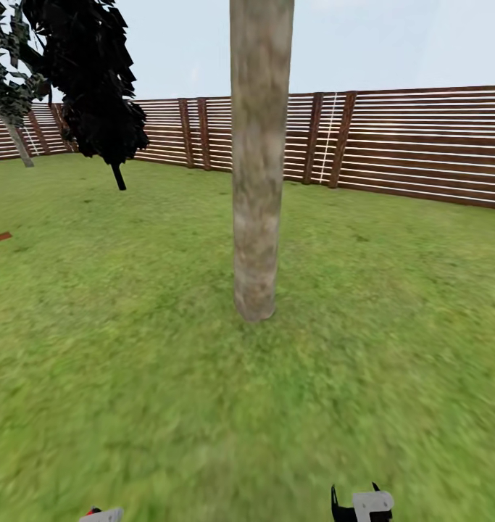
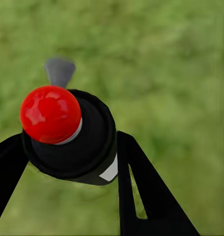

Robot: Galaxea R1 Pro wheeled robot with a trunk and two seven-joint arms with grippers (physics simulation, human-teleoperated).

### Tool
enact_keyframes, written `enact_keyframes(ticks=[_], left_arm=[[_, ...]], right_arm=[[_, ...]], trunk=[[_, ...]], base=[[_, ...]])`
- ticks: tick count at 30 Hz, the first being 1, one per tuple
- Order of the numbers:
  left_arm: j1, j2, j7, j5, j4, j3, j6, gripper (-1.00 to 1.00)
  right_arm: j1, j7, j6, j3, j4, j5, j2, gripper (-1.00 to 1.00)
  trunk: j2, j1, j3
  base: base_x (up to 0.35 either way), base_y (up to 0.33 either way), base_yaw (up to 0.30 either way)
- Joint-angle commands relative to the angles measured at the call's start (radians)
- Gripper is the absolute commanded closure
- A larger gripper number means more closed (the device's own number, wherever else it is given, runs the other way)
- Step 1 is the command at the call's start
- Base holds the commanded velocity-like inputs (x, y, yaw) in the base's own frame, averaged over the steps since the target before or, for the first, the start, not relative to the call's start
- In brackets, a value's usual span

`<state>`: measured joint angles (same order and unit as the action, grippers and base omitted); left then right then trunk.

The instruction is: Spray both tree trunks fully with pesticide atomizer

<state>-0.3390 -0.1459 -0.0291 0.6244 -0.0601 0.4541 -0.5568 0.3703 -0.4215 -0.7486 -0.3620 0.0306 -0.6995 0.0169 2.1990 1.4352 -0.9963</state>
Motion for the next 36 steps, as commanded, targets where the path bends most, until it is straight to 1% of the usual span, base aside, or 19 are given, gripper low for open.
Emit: enact_keyframes(ticks=[1,7,13,16,17,19,21,22,23,24,25,26,28,30,31,32,33,35,36], left_arm=[[0.0,-0.001,0.0,0.0,0.0,0.0,0.0,1.0],[0.0,-0.004,0.0,-0.001,-0.001,0.0,0.0,1.0],[0.0,0.001,0.005,-0.009,-0.006,0.014,0.0,1.0],[-0.017,-0.005,0.013,-0.1,-0.019,0.028,0.005,1.0],[-0.021,-0.01,0.043,-0.18,-0.019,0.028,0.01,1.0],[-0.038,-0.019,0.093,-0.225,-0.021,0.028,0.011,1.0],[-0.057,-0.029,0.156,-0.252,-0.02,0.029,0.011,1.0],[-0.075,-0.047,0.221,-0.275,-0.021,0.028,0.012,1.0],[-0.087,-0.059,0.263,-0.291,-0.021,0.028,0.014,1.0],[-0.111,-0.078,0.329,-0.32,-0.02,0.028,0.02,1.0],[-0.133,-0.095,0.387,-0.348,-0.02,0.029,0.031,1.0],[-0.152,-0.107,0.442,-0.378,-0.02,0.029,0.051,1.0],[-0.192,-0.119,0.542,-0.456,-0.021,0.029,0.107,1.0],[-0.233,-0.122,0.619,-0.552,-0.021,0.028,0.15,1.0],[-0.246,-0.122,0.642,-0.585,-0.021,0.028,0.158,1.0],[-0.267,-0.122,0.684,-0.63,-0.021,0.027,0.166,1.0],[-0.286,-0.121,0.729,-0.661,-0.021,0.027,0.171,1.0],[-0.321,-0.119,0.843,-0.701,-0.021,0.028,0.177,1.0],[-0.336,-0.117,0.891,-0.717,-0.022,0.029,0.184,1.0]], right_arm=[[0.0,0.0,0.0,0.0,0.0,0.0,0.0,-1.0],[-0.001,0.001,0.0,-0.001,0.003,-0.002,0.001,-1.0],[0.0,0.001,0.0,0.0,0.001,-0.003,0.003,-1.0],[0.0,0.003,0.0,0.0,0.005,-0.003,0.003,-1.0],[0.001,0.003,0.002,-0.002,0.014,-0.006,0.001,-1.0],[0.001,0.006,0.006,-0.001,0.065,-0.007,0.0,-1.0],[0.001,0.008,0.021,0.008,0.114,-0.017,0.001,-1.0],[0.001,0.011,0.04,0.03,0.155,-0.044,0.001,-1.0],[0.001,0.022,0.052,0.049,0.178,-0.065,0.001,-1.0],[0.001,0.066,0.069,0.073,0.208,-0.094,0.002,-1.0],[0.005,0.133,0.087,0.086,0.225,-0.11,0.003,-1.0],[0.017,0.216,0.11,0.093,0.236,-0.119,0.004,-1.0],[0.061,0.399,0.174,0.099,0.266,-0.126,0.013,-1.0],[0.1,0.568,0.227,0.101,0.309,-0.128,0.024,-1.0],[0.112,0.623,0.24,0.101,0.325,-0.129,0.027,-1.0],[0.132,0.724,0.262,0.102,0.352,-0.131,0.029,-1.0],[0.151,0.826,0.284,0.102,0.378,-0.132,0.03,-1.0],[0.175,1.003,0.315,0.102,0.434,-0.131,0.03,-1.0],[0.179,1.042,0.32,0.102,0.448,-0.131,0.031,-1.0]], trunk=[[0.0,0.0,0.0],[0.0,0.0,0.0],[0.0,0.0,0.0],[0.0,0.0,0.0],[0.0,0.0,0.0],[0.0,0.0,0.0],[0.0,0.0,0.0],[0.0,0.0,0.0],[0.0,0.0,0.0],[0.0,0.0,0.0],[0.0,0.0,0.0],[0.0,0.0,0.0],[0.0,0.0,0.0],[0.0,0.0,0.0],[0.0,0.0,0.0],[0.0,0.0,0.0],[0.0,0.0,0.0],[0.0,0.0,0.0],[0.0,0.0,0.0]], base=[[0.293,-0.148,0.0],[0.27,-0.147,0.0],[0.034,-0.021,0.0],[0.0,0.0,0.0],[0.0,0.0,0.0],[0.0,0.0,0.0],[0.0,0.0,0.0],[0.0,0.0,0.0],[0.0,0.0,0.0],[0.0,0.0,0.0],[0.0,0.0,0.0],[0.0,0.0,0.0],[0.0,0.0,0.0],[0.0,0.0,0.0],[0.0,0.0,0.0],[0.0,0.0,0.0],[0.0,0.0,0.0],[0.0,0.0,0.0],[0.0,0.0,0.0]])
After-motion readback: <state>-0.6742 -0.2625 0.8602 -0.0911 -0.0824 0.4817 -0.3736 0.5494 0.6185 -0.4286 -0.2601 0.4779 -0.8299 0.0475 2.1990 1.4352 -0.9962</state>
